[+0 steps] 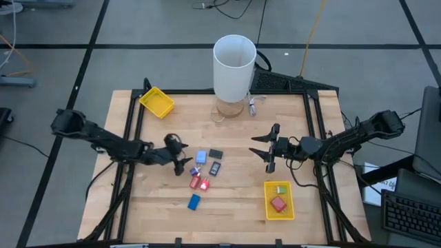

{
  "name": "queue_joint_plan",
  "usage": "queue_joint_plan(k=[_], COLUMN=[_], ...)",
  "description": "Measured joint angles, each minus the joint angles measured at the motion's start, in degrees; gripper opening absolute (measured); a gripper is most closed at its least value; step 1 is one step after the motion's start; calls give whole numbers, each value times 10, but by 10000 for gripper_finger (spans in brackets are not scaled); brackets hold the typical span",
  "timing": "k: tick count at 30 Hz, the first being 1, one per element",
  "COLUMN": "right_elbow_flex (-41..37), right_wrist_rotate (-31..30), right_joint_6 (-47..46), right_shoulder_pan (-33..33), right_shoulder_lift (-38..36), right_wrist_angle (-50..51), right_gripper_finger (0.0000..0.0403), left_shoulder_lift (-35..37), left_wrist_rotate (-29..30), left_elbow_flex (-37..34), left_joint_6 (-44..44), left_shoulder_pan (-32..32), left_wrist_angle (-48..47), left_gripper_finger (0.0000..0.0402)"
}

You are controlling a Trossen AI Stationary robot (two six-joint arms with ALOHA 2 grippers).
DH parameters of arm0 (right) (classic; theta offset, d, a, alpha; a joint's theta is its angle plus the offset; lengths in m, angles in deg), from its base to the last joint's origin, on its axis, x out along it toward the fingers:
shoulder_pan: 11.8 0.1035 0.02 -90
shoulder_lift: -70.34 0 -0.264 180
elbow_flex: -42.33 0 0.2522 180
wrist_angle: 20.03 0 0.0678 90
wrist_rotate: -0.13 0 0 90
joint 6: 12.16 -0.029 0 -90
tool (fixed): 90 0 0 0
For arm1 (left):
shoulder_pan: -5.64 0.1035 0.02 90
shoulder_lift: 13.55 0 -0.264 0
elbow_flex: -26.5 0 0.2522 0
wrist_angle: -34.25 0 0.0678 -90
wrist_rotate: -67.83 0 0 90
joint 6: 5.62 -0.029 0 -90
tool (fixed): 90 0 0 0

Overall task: Pick & Place Office items
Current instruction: Put the blue charger adapter into the bottom yellow bin

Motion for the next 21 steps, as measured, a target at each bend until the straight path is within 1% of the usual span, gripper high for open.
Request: queue_joint_plan(k=[3, 7, 12, 15, 18, 21], right_elbow_flex=[0, 0, 0, 0, 0, 0], right_wrist_rotate=[0, 0, 0, 0, 0, 0], right_joint_6=[0, 0, 0, 0, 0, -1], right_shoulder_pan=[0, 0, 0, 0, 0, 0], right_shoulder_lift=[0, 0, 0, 0, 0, 0], right_wrist_angle=[0, 0, 6, 9, 9, 9], right_gripper_finger=[180, 180, 180, 180, 180, 180], left_shoulder_lift=[-58, -124, -184, -210, -230, -233], left_wrist_rotate=[-18, -19, -20, -23, -25, -6], left_elbow_flex=[43, 103, 168, 195, 206, 207], left_joint_6=[-19, -29, -16, -20, -30, -3], left_shoulder_pan=[0, 7, 23, 29, 31, 31], left_wrist_angle=[0, -8, -94, -127, -133, -135], left_gripper_finger=[296, 296, 296, 296, 296, 296])
